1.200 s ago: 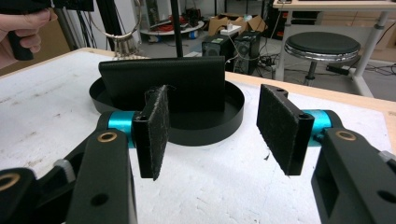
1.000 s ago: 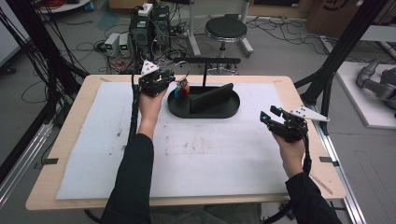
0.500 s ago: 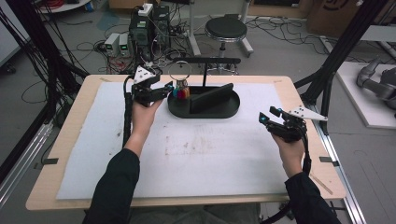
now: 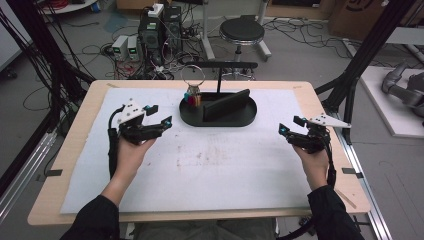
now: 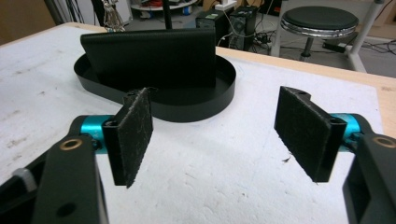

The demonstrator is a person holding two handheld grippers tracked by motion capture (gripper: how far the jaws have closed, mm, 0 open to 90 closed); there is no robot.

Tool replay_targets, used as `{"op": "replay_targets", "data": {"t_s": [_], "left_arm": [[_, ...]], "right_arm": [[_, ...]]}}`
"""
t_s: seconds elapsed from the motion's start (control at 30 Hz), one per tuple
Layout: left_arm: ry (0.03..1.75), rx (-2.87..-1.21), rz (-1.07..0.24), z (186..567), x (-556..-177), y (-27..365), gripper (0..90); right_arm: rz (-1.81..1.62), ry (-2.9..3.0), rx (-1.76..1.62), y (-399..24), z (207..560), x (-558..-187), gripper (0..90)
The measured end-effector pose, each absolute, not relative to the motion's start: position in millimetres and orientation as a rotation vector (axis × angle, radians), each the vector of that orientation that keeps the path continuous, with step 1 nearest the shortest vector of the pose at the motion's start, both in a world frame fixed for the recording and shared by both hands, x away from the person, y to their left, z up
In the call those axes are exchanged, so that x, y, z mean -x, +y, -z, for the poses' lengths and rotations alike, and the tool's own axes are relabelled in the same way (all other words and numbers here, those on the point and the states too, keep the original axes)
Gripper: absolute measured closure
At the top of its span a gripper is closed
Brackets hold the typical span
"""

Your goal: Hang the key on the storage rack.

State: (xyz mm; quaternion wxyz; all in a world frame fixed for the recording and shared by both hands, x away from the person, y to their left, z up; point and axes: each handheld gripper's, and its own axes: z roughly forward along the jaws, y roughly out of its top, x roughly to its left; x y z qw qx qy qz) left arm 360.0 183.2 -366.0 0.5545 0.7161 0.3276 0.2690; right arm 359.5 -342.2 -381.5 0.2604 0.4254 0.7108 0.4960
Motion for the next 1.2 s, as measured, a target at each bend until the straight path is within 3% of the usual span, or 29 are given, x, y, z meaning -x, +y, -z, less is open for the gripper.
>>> {"op": "replay_targets", "data": {"t_s": [0.43,1.2], "left_arm": [[0.817,-1.699,-0.636,396.7,-333.8,220.5,30.2],[0.808,-1.749,-0.676,405.6,-334.1,220.7,30.2]], "right_arm": [[-1.275,1.986,-1.114,-347.1,388.0,-358.9,27.0],[-1.254,2.033,-1.067,-346.4,394.3,-357.4,29.4]]}}
